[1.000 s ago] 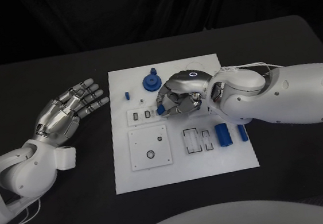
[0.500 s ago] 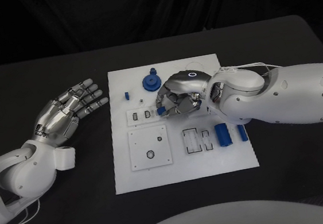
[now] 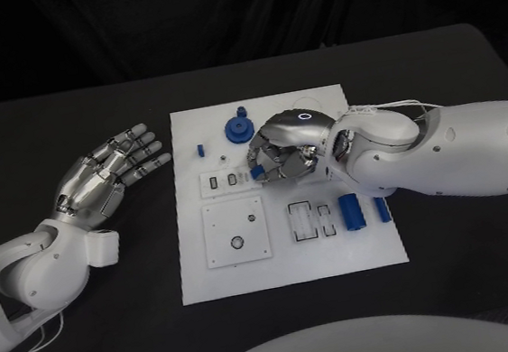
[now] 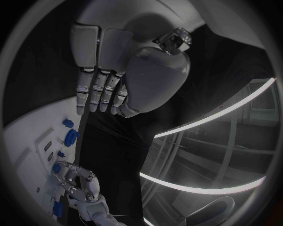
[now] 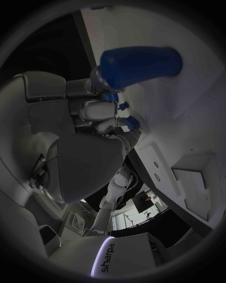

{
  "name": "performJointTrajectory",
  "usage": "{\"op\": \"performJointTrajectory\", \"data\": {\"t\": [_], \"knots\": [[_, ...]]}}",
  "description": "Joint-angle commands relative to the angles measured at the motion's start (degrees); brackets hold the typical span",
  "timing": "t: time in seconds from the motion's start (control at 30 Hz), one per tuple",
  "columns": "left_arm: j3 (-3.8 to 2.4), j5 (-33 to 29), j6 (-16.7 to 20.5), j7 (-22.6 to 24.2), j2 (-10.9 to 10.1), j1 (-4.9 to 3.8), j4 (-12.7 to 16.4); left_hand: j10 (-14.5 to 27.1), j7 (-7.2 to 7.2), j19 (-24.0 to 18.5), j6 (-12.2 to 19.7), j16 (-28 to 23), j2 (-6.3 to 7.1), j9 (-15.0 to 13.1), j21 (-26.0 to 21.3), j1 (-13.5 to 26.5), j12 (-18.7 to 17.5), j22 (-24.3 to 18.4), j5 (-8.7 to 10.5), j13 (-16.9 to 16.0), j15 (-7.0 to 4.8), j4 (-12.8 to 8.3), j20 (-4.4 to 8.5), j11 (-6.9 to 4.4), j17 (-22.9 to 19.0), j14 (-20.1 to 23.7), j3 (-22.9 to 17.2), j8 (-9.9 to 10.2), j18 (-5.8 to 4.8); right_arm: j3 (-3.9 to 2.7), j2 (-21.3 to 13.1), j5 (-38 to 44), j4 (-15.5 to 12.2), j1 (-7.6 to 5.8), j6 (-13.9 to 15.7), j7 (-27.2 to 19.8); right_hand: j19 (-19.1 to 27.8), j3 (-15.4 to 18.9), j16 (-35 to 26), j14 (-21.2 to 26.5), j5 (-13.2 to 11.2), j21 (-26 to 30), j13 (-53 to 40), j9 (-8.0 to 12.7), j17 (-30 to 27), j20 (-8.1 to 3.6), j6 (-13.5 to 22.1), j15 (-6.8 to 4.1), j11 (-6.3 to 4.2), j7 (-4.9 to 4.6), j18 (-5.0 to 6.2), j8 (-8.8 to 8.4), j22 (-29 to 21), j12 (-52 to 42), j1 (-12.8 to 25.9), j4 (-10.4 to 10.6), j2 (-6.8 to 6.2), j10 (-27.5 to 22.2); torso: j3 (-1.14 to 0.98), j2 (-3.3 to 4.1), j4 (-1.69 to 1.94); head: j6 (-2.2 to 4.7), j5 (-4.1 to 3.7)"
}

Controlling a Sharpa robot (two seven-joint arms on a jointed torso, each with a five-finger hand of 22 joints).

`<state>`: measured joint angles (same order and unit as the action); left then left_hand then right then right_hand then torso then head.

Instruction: Assemble the parts on the task board

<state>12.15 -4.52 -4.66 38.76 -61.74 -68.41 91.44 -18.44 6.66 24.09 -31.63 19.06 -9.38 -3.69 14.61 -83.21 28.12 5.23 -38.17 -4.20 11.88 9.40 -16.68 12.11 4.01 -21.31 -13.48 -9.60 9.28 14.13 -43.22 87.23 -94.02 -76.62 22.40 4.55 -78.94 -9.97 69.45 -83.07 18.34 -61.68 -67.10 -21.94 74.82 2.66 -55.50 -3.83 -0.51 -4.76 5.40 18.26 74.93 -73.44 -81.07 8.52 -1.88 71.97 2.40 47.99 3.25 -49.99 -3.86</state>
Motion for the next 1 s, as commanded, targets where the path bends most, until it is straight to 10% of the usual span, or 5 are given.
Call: {"op": "performJointTrajectory", "data": {"t": [0.03, 0.63, 0.73, 0.87, 1.0], "knots": [[-0.04, -0.16, -0.68, 0.74, -0.02, 0.12, 0.18, -0.06, 0.29, -0.44, 0.13, 0.02, -0.02, -0.06, -0.34, 0.41, 0.24, -0.08, 0.29, 0.07, 0.11, -0.01, 0.13, 0.42, -0.10, 0.23, -0.25, -0.04, -0.64, -0.03, -0.26, 1.60, -0.94, -0.38, 3.07, -0.16, -0.29, -0.39, -0.05, -0.17, 0.26, 0.21, 0.10, -3.97, -0.02, -0.09, -1.80, 0.03, -0.12, 1.60, 0.15, 2.84, 5.67, 0.31, -0.21, -0.01, 0.23, -0.21, 0.01, -0.01, 0.01, -0.01, 0.25], [-0.05, 8.42, 4.06, 2.19, -0.58, 0.13, 4.24, -10.63, 2.14, 12.34, -5.00, 30.81, 3.31, -0.35, 20.30, 2.69, 11.39, 11.78, -0.12, -5.81, -2.55, -2.68, 2.77, 0.80, 15.20, -16.80, -3.44, -1.42, -1.67, -0.02, -2.05, 3.54, -5.38, -5.96, -2.10, 0.16, 0.75, -0.74, -2.16, 0.89, -0.50, 2.62, 1.92, -4.51, -1.42, 0.26, -1.07, 0.50, 0.37, 1.14, 0.49, 2.71, 5.12, 1.99, 0.91, 0.65, -0.17, -2.10, 0.13, -0.02, 0.08, -0.01, 1.84], [-0.05, 10.25, 4.27, 1.45, -0.23, 0.13, 4.56, -19.75, 4.38, 9.64, -9.75, 61.84, 3.12, -0.49, 44.28, 3.65, 29.53, 28.34, -0.19, -18.61, -5.99, -2.99, 6.78, -3.77, 44.68, -33.02, -5.59, -2.37, -1.80, -0.01, -1.56, 3.56, -5.00, -5.98, -3.10, -0.33, 0.83, -0.75, -2.41, 1.01, -0.48, 2.78, 2.08, -4.57, -1.59, 0.30, -1.08, 0.54, 0.40, 1.12, 0.52, 2.72, 5.08, 2.13, 1.06, 0.75, -0.21, -2.27, 0.29, -0.13, 0.09, 0.23, 2.36], [-0.05, 11.79, 3.72, 0.11, 0.80, 0.12, 4.40, -49.18, 4.65, 18.53, -13.23, 71.22, 4.27, -0.37, 64.55, 6.13, 55.76, 50.63, 0.10, -65.53, -6.75, -0.77, 7.55, -4.67, 82.23, -65.04, -11.32, -2.17, -3.10, -0.01, -0.97, 3.57, -4.53, -5.84, -3.52, -0.90, 0.96, -0.78, -2.67, 1.14, -0.49, 3.07, 2.27, -4.61, -1.76, 0.34, -1.03, 0.57, 0.43, 1.09, 0.56, 2.71, 5.01, 2.30, 1.17, 0.83, -0.25, -2.48, 0.28, -0.55, 0.02, 0.21, 2.94], [-0.05, 13.39, 2.39, -1.25, 2.28, 0.13, 3.95, -65.81, 4.52, 27.92, -14.43, 70.94, 4.41, -0.45, 68.43, 6.93, 60.69, 58.03, 0.31, -80.91, -6.94, -0.40, 6.96, -4.76, 85.99, -68.69, -12.07, -2.25, -3.75, 0.00, -0.34, 3.57, -4.12, -5.72, -3.56, -1.32, 1.01, -0.81, -2.68, 1.16, -0.49, 3.17, 2.25, -4.63, -1.76, 0.35, -1.00, 0.58, 0.44, 1.09, 0.58, 2.70, 4.99, 2.30, 1.18, 0.84, -0.26, -2.49, -0.06, -0.76, 0.02, 0.17, 3.17]]}}
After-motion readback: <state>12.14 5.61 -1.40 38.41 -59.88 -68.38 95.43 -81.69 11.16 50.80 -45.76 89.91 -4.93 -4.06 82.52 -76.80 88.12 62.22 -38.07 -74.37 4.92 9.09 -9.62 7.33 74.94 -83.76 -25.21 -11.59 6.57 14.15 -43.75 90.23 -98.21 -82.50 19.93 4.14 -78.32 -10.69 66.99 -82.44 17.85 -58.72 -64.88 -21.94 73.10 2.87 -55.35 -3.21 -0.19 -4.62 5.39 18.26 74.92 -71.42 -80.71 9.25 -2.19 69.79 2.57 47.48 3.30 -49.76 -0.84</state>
